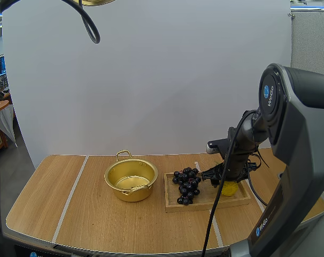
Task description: Open the pot, put the pineapple inside, and close it
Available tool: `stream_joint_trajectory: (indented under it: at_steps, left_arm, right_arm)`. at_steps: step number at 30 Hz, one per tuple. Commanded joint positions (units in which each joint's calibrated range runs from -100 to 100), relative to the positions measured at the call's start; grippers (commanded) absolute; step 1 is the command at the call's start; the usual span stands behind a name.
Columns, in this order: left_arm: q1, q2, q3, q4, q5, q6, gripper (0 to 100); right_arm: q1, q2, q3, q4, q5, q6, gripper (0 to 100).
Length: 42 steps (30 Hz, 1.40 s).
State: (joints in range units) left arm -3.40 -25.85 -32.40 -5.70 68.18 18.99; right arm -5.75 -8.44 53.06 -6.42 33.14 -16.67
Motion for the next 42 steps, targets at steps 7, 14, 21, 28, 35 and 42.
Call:
stream_joint_trajectory:
  at_steps: [7, 14, 21, 28, 35, 42]
  left_arm:
    - [-0.13, -0.32, -0.4, 0.43, -1.87, -0.52, 0]
    - [-0.13, -0.32, -0.4, 0.43, -1.87, -0.52, 0]
    - [-0.13, -0.32, -0.4, 0.43, -1.87, -0.52, 0]
    - [-0.13, -0.32, -0.4, 0.43, -1.87, -0.52, 0]
    - [-0.13, -0.32, -0.4, 0.43, -1.87, -0.52, 0]
    - [-0.13, -0.32, -0.4, 0.43, -1.87, -0.52, 0]
  right_arm:
    - [-0.33, 5.3, -0.44, 0.13, -5.2, -0.48, 100]
    - [-0.33, 4.22, -0.44, 0.84, -2.99, -0.48, 13]
    - [0.04, -6.06, -0.44, 1.89, -1.4, -0.48, 0]
    - [6.62, -22.97, -0.44, 1.89, -0.04, -0.48, 0]
    - [18.51, -32.21, -3.5, 4.14, 5.21, -0.48, 0]
    - [28.13, -28.34, -10.82, 7.2, 10.26, -0.48, 0]
